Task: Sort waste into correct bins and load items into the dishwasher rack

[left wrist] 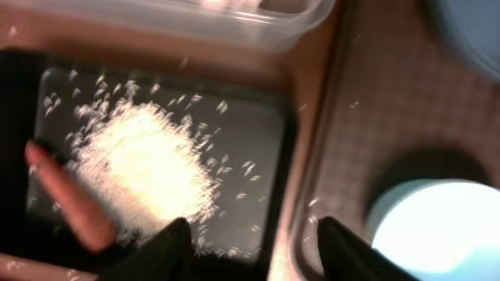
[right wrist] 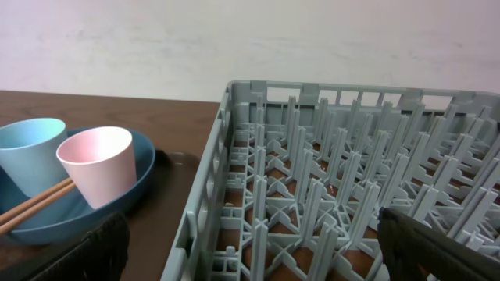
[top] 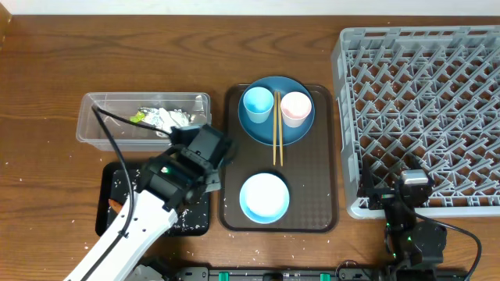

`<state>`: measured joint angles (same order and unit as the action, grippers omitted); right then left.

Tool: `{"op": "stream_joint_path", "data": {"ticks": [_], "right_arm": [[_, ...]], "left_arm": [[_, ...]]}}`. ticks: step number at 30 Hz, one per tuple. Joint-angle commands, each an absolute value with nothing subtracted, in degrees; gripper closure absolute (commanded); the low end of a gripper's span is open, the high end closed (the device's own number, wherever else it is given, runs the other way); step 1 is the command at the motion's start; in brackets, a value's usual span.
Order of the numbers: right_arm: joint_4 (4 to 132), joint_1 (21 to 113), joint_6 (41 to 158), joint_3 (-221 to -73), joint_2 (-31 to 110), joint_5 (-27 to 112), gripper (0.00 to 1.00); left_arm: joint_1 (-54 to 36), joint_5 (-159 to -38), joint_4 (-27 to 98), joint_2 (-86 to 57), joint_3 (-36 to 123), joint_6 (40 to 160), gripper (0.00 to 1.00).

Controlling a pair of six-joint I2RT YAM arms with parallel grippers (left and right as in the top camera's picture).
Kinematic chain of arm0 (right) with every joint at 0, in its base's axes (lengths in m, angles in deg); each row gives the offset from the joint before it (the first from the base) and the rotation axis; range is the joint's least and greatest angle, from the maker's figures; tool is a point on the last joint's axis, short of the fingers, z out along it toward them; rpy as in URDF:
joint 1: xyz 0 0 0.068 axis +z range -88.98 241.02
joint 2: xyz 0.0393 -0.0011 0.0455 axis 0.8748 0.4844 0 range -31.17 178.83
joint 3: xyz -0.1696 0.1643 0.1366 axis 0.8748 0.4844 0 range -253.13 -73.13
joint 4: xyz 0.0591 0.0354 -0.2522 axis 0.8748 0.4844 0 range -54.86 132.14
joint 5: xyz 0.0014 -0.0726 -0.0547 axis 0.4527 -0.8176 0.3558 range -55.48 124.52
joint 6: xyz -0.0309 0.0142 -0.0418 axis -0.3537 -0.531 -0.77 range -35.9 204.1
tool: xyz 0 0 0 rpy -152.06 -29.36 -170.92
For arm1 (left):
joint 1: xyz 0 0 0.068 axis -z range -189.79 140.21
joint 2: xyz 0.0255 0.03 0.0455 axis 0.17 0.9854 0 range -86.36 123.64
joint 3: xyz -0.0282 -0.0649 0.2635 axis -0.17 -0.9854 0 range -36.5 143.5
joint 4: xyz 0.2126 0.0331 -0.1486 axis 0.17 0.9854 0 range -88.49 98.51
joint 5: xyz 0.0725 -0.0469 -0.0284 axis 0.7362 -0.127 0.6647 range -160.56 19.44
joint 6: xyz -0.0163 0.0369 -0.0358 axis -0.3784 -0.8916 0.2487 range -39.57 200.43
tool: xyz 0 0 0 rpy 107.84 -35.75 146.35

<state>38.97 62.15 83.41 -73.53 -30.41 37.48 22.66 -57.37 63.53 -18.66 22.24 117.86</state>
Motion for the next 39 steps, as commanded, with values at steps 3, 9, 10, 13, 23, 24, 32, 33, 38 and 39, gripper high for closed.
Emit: {"op": "stream_joint_path", "data": {"ticks": [3, 9, 10, 13, 23, 24, 32, 33, 38, 39], "right_arm": [[39.19, 61.95, 83.17, -73.44, -30.35, 37.53, 0.01], [39.19, 61.95, 83.17, -73.44, -30.35, 37.53, 0.01], [39.17, 61.95, 83.17, -73.44, -30.35, 37.53, 0.01], [39.19, 61.97, 83.21, -73.44, -30.35, 37.77, 0.01], [38.80, 62.50, 105.53, -73.55, -25.36, 42.66, 0.01], [39.26, 62.50, 105.53, -74.08, -24.32, 45.90, 0.01], [58.73, 62.50, 107.19, -93.44, -14.57, 46.77, 0.01], [61.66, 62.50, 107.19, -97.62, -12.47, 46.77, 0.01], [77.92, 62.63, 107.21, -118.67, 0.62, 47.30, 0.01], [81.90, 62.81, 107.23, -122.93, 3.73, 47.93, 0.01]], "left_arm": [[22.26, -56.43, 63.42, -18.50, 22.98, 116.86, 0.43], [22.26, -57.43, 55.49, -17.83, 22.98, 116.83, 0.42], [22.26, -58.24, 54.42, -17.83, 22.98, 116.81, 0.42], [22.16, -58.59, 52.91, -17.89, 22.98, 114.32, 0.42], [4.45, -66.52, 55.60, -25.52, 23.02, 104.44, 0.46], [1.52, -67.24, 56.49, -26.74, 23.02, 104.51, 0.46], [-8.23, -71.03, 58.44, -31.11, 23.02, 105.34, 0.17], [-8.23, -71.05, 58.44, -31.03, 23.02, 105.36, 0.16], [-8.23, -71.03, 58.44, -30.37, 23.02, 105.34, 0.11], [-8.23, -71.03, 58.44, -30.24, 23.02, 105.34, 0.11]]}}
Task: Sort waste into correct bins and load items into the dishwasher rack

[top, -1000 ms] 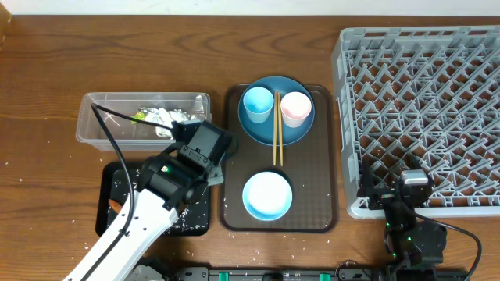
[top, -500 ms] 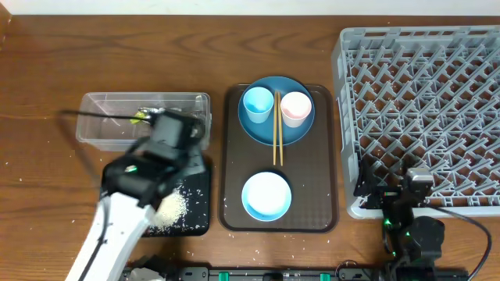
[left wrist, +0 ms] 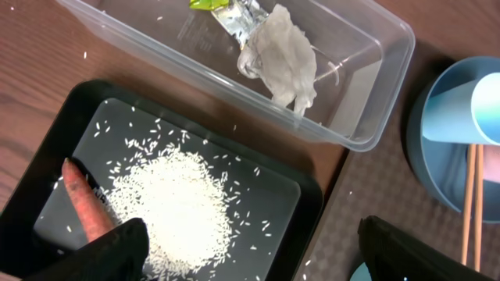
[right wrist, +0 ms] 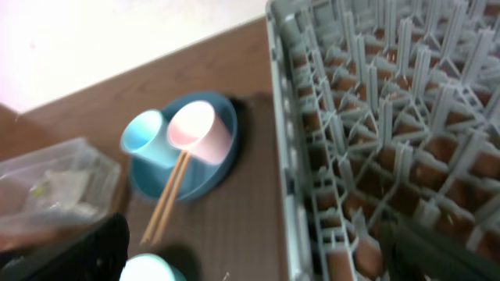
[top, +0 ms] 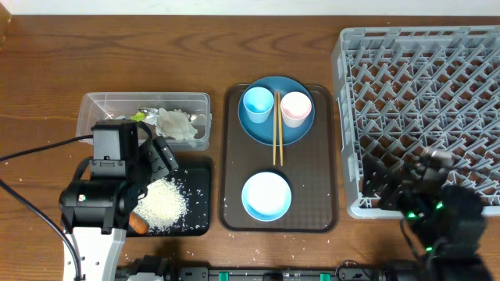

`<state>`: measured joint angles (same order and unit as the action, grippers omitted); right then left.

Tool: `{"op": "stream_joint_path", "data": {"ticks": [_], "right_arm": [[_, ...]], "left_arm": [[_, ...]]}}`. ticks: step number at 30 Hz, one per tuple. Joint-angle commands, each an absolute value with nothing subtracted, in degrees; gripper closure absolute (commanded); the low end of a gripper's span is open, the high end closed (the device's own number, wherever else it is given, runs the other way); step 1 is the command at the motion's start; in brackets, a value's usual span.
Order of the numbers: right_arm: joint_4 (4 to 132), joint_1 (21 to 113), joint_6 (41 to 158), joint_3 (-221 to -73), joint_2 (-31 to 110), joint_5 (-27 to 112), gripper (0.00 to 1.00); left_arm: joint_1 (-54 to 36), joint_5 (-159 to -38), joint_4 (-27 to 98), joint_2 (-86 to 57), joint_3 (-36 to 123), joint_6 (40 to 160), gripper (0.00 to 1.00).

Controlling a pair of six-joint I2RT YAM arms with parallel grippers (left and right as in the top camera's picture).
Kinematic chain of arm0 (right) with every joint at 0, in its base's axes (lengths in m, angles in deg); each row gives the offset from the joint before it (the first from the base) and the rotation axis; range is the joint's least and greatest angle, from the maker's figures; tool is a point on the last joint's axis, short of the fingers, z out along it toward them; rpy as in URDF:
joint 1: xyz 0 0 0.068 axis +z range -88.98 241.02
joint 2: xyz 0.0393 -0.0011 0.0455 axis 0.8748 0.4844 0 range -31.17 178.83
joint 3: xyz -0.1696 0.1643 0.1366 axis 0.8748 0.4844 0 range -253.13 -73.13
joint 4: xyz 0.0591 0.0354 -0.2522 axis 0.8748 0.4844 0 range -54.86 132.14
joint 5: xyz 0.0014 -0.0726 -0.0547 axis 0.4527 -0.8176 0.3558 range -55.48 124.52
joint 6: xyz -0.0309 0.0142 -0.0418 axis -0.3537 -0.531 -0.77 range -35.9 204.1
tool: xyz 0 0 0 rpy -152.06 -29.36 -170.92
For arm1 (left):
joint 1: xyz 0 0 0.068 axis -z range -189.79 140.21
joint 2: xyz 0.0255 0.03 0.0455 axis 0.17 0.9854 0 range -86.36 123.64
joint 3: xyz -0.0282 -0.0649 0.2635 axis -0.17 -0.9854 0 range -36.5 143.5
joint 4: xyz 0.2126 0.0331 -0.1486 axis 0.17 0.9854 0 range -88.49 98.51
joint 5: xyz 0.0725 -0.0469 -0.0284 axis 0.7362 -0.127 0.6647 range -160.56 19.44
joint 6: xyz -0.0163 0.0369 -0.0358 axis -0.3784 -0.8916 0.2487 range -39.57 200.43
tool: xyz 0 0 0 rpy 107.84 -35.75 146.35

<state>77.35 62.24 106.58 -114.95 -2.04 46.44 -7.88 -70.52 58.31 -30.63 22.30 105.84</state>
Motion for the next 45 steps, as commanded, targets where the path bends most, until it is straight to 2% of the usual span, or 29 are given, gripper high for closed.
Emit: {"op": "stream_joint_path", "data": {"ticks": [1, 5, 8, 12, 17, 18, 20, 22, 29, 39, 45], "right_arm": [[85.79, 63.11, 107.23, -126.97, 6.98, 48.52, 0.01], [98.40, 66.26, 107.23, -138.66, 19.62, 48.94, 0.01], [102.23, 70.43, 107.28, -141.75, 26.92, 49.44, 0.01], [98.29, 77.36, 107.82, -141.75, 35.22, 53.63, 0.01], [87.52, 84.09, 111.15, -141.75, 44.03, 59.08, 0.01], [85.99, 84.86, 111.50, -141.75, 45.58, 59.12, 0.07], [84.19, 85.86, 111.56, -141.75, 48.42, 57.94, 0.34], [83.78, 86.43, 113.46, -141.75, 51.46, 56.08, 0.46], [83.19, 86.61, 120.30, -141.75, 59.96, 53.31, 0.52], [77.27, 89.25, 120.48, -141.75, 68.23, 51.62, 0.65], [75.71, 90.56, 120.48, -141.75, 70.81, 51.19, 0.67]], "left_arm": [[-8.23, -71.05, 58.44, -30.15, 23.02, 105.34, 0.10], [-8.23, -71.05, 58.44, -29.93, 23.02, 105.34, 0.08], [-8.23, -71.05, 58.44, -29.85, 23.02, 105.34, 0.07], [-8.23, -71.05, 58.44, -29.83, 23.02, 105.34, 0.06], [-8.23, -71.05, 58.44, -29.78, 23.02, 105.34, 0.02], [-8.23, -71.03, 58.44, -29.78, 23.02, 105.34, 0.02], [-8.23, -71.03, 58.44, -29.78, 23.02, 105.34, 0.02], [-8.23, -71.05, 58.44, -29.76, 23.02, 105.34, 0.02], [-8.23, -71.03, 58.44, -29.76, 23.02, 105.34, 0.01], [-8.23, -71.05, 58.44, -29.78, 23.02, 105.34, 0.01], [-8.23, -71.05, 58.44, -29.76, 23.02, 105.34, 0.00]]}}
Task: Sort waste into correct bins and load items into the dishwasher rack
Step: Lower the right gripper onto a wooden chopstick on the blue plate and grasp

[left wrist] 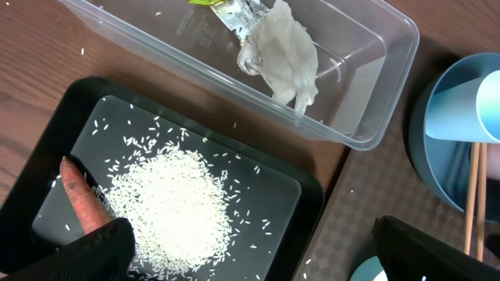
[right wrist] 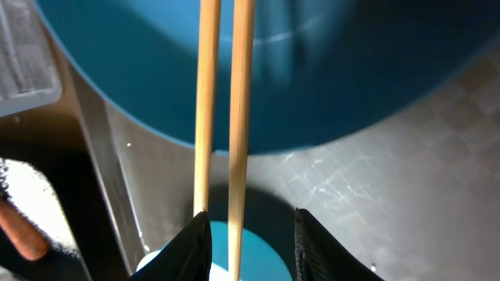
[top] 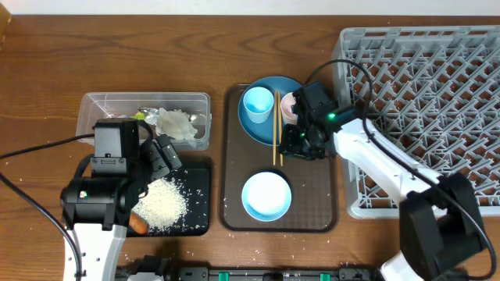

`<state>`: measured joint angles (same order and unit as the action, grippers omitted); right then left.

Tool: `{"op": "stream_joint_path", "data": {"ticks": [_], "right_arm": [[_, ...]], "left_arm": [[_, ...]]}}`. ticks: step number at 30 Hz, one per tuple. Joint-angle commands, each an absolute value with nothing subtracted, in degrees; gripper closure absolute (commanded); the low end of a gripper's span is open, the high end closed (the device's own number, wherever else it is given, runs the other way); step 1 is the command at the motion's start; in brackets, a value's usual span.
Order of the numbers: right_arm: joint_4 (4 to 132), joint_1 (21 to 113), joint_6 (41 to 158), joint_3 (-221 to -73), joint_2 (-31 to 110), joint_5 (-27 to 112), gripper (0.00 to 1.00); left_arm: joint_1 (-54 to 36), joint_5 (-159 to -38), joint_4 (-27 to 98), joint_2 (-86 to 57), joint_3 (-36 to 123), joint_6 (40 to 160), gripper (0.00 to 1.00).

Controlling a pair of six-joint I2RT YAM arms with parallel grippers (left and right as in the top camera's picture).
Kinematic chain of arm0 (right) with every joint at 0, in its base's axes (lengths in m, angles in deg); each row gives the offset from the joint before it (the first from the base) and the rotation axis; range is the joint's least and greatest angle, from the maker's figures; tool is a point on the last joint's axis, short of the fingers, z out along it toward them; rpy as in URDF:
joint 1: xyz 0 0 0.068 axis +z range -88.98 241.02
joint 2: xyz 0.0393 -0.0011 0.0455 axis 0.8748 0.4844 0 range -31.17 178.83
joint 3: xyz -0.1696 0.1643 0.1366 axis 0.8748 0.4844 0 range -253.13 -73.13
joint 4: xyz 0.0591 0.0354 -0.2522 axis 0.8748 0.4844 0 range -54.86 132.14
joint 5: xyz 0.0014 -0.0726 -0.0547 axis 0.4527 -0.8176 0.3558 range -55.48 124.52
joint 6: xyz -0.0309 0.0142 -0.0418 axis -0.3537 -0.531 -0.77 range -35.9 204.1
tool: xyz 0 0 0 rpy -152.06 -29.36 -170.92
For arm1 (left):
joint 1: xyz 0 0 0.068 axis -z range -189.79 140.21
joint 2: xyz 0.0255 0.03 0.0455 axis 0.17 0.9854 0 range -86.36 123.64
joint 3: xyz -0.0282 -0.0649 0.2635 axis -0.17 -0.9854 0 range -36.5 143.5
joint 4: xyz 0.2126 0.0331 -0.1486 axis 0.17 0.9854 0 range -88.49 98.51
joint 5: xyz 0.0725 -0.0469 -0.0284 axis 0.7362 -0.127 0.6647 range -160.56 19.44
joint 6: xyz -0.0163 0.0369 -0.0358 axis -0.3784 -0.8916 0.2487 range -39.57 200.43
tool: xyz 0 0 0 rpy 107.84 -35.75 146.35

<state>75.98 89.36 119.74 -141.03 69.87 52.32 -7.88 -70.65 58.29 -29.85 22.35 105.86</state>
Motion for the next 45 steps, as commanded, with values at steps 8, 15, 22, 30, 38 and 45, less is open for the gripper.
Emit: {"op": "stream_joint_path", "data": {"ticks": [8, 15, 22, 30, 38, 45], "right_arm": [[75.89, 91.44, 120.46, -141.72, 70.98, 50.14, 0.86], [76.15, 92.64, 120.46, -141.70, 70.98, 47.93, 0.86], [76.70, 92.77, 120.48, -141.70, 70.96, 48.59, 0.99], [76.96, 92.49, 120.46, -143.10, 69.43, 48.98, 0.99], [79.71, 92.42, 118.86, -146.55, 63.46, 49.50, 0.99], [80.28, 90.72, 116.59, -146.58, 54.54, 49.50, 0.99]], "left_arm": [[-8.23, -71.05, 58.44, -29.76, 23.02, 105.34, 0.00], [-8.23, -71.03, 58.44, -29.76, 23.02, 105.34, 0.00], [-8.23, -71.05, 58.44, -29.76, 23.02, 105.34, 0.00], [-8.23, -71.03, 58.44, -29.78, 23.02, 105.34, 0.00], [-8.23, -71.03, 58.44, -29.76, 23.02, 105.34, 0.00], [-8.23, -71.03, 58.44, -29.56, 23.02, 105.34, 0.00]]}}
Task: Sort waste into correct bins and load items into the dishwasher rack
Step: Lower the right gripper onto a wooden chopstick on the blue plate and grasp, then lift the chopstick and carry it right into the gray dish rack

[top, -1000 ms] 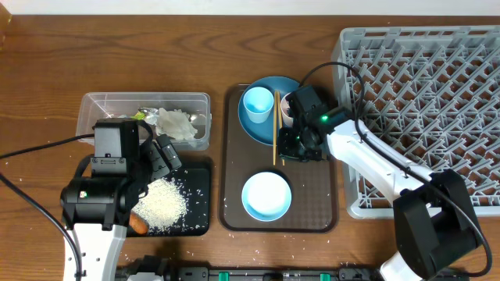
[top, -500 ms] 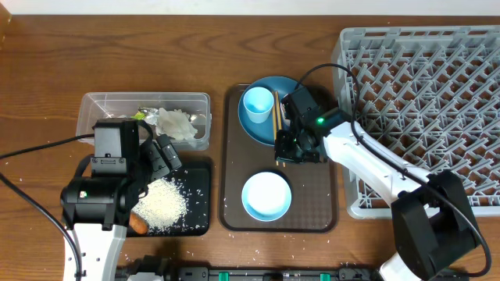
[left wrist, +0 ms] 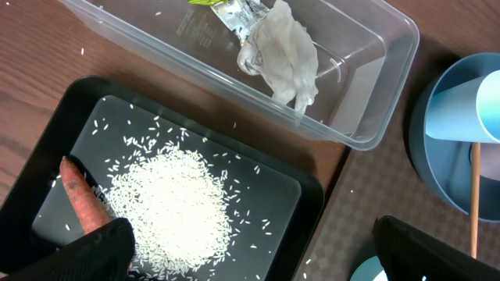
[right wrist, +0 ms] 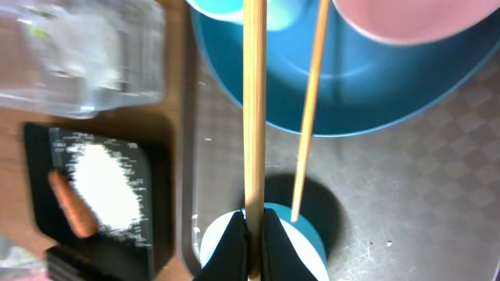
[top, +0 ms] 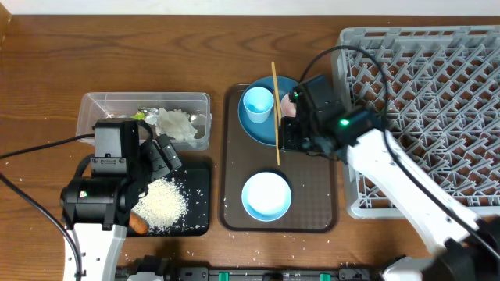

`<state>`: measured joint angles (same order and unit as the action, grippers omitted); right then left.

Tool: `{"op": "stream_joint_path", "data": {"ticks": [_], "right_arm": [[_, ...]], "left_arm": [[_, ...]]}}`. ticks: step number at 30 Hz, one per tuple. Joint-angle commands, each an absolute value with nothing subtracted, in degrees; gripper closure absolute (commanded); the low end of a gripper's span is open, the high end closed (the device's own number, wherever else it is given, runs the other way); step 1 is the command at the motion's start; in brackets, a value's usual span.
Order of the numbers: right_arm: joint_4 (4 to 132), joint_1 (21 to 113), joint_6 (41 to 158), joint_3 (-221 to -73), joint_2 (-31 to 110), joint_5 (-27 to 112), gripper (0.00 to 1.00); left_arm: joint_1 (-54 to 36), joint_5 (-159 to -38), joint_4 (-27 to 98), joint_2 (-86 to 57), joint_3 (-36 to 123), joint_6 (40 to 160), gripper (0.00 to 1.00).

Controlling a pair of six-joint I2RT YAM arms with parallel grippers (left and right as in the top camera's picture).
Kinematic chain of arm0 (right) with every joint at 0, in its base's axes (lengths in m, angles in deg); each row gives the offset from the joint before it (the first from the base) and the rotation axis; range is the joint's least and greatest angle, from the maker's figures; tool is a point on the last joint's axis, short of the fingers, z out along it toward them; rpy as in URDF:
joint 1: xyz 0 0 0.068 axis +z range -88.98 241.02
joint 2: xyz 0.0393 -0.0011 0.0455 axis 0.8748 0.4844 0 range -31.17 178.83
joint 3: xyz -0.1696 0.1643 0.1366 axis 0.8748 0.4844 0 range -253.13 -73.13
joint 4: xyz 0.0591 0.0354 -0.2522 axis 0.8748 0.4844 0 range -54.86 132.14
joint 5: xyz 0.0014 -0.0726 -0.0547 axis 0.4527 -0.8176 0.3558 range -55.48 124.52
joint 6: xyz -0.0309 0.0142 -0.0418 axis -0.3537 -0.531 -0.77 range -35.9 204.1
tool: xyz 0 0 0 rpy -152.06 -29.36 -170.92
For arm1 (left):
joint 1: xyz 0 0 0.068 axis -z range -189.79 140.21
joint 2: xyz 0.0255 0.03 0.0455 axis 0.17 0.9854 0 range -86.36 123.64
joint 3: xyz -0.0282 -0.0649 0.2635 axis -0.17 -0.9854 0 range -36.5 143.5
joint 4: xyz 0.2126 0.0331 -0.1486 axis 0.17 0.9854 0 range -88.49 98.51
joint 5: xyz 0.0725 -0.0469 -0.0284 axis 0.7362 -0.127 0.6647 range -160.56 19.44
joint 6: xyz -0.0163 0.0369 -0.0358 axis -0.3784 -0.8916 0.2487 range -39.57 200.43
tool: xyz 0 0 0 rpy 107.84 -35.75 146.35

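My right gripper (right wrist: 254, 228) is shut on one wooden chopstick (right wrist: 254, 117), held above the brown tray (top: 312, 195). The second chopstick (right wrist: 310, 109) rests with its far end on the blue plate (top: 269, 129) and its near end over the blue bowl (top: 266, 195). A blue cup (top: 258, 104) and a pink cup (right wrist: 406, 16) stand on the plate. In the overhead view the right gripper (top: 283, 144) is at the plate's near edge. My left gripper (left wrist: 254, 234) is open over the black tray (left wrist: 312, 195), holding nothing.
The grey dishwasher rack (top: 422, 101) fills the right side. At the left, a clear bin (top: 144, 117) holds a crumpled tissue and wrappers. The black tray (top: 195, 195) holds a rice pile and a carrot piece (top: 138, 225). Rice grains are scattered around it.
My right gripper was open around both chopsticks lying on the plate; now it is shut on one and holds it higher. The other chopstick stays down. The left arm has not moved.
First my left arm was low over the black tray and my right arm was parked at the rack's front. Then the left arm stood back over the bins and the right arm was higher. The right gripper then straddled the chopsticks, and now holds one.
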<state>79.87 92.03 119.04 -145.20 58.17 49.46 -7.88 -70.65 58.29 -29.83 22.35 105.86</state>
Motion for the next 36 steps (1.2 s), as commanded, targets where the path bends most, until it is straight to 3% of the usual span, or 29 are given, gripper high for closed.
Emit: {"op": "stream_joint_path", "data": {"ticks": [1, 6, 17, 22, 36], "right_arm": [[80.68, 90.17, 115.52, -146.58, 53.41, 49.50, 0.99], [84.76, 86.59, 105.29, -146.58, 47.92, 48.67, 0.99], [102.03, 74.89, 97.09, -146.21, 45.78, 35.30, 0.99], [102.84, 72.14, 97.03, -145.05, 45.80, 28.02, 0.99], [100.78, 71.44, 91.06, -144.59, 49.15, 27.01, 0.99]], "left_arm": [[-8.23, -71.05, 58.44, -29.54, 23.02, 105.34, 0.00], [-8.23, -71.05, 58.44, -29.50, 23.02, 105.34, 0.00], [-8.23, -71.05, 58.44, -29.50, 23.02, 105.34, 0.00], [-8.23, -71.03, 58.44, -29.50, 23.02, 105.34, 0.00], [-8.23, -71.03, 58.44, -29.50, 23.02, 105.34, 0.00]]}}
